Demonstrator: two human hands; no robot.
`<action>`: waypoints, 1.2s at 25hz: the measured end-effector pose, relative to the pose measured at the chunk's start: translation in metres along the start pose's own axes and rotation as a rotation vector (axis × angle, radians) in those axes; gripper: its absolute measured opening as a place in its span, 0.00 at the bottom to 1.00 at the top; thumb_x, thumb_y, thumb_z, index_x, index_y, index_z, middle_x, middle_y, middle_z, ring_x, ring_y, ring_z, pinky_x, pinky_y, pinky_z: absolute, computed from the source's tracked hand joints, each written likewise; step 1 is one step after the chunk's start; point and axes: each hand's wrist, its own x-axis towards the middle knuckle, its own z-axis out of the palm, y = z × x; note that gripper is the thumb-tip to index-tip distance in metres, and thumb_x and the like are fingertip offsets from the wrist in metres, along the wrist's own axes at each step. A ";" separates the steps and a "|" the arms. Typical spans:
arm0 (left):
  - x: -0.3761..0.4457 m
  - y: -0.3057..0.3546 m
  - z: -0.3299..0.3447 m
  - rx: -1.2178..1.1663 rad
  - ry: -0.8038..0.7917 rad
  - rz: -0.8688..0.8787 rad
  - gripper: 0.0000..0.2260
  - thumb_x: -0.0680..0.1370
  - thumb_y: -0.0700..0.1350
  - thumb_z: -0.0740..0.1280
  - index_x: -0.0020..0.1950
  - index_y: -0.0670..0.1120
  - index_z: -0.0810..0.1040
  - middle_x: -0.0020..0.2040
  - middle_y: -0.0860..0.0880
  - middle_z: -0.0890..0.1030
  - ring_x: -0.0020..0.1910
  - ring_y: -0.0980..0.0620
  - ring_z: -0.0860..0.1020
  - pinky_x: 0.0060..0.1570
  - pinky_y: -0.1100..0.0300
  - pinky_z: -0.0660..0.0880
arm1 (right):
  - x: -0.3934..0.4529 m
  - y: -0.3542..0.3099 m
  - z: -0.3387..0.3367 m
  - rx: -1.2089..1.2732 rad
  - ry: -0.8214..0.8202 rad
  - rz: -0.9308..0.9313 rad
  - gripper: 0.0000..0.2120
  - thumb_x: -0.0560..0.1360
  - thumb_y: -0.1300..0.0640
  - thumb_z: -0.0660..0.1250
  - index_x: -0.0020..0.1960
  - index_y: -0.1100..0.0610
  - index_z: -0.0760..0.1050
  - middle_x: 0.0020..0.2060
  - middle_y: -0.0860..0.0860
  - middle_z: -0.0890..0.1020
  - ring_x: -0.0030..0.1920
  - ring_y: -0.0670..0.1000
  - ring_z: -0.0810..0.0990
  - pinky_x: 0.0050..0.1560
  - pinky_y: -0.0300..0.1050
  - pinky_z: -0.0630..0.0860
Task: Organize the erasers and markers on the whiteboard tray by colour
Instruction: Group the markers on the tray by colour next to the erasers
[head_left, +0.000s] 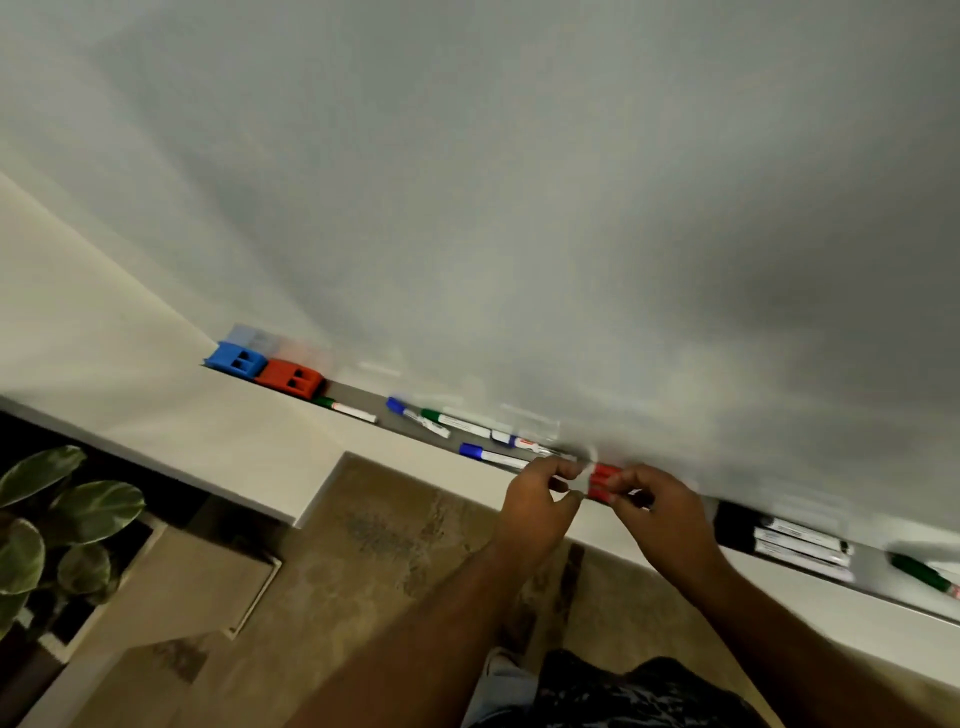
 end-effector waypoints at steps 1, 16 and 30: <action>0.009 -0.012 -0.022 0.017 -0.016 0.002 0.10 0.77 0.43 0.73 0.58 0.52 0.82 0.52 0.59 0.83 0.49 0.61 0.81 0.49 0.71 0.76 | 0.006 -0.008 0.020 -0.021 -0.004 -0.009 0.15 0.73 0.64 0.75 0.43 0.43 0.82 0.41 0.37 0.85 0.42 0.39 0.81 0.39 0.29 0.73; 0.121 -0.143 -0.235 0.480 0.109 0.146 0.16 0.76 0.36 0.68 0.62 0.47 0.81 0.58 0.46 0.84 0.58 0.42 0.78 0.57 0.49 0.79 | 0.057 -0.056 0.154 -0.822 -0.170 -0.090 0.19 0.80 0.49 0.68 0.70 0.44 0.75 0.71 0.46 0.75 0.70 0.51 0.72 0.70 0.53 0.71; 0.150 -0.158 -0.242 0.821 -0.132 0.322 0.14 0.79 0.39 0.68 0.62 0.53 0.81 0.62 0.52 0.82 0.65 0.46 0.74 0.59 0.47 0.72 | 0.048 -0.050 0.138 -0.521 0.054 -0.116 0.08 0.80 0.52 0.69 0.59 0.48 0.79 0.51 0.46 0.80 0.47 0.49 0.79 0.43 0.48 0.77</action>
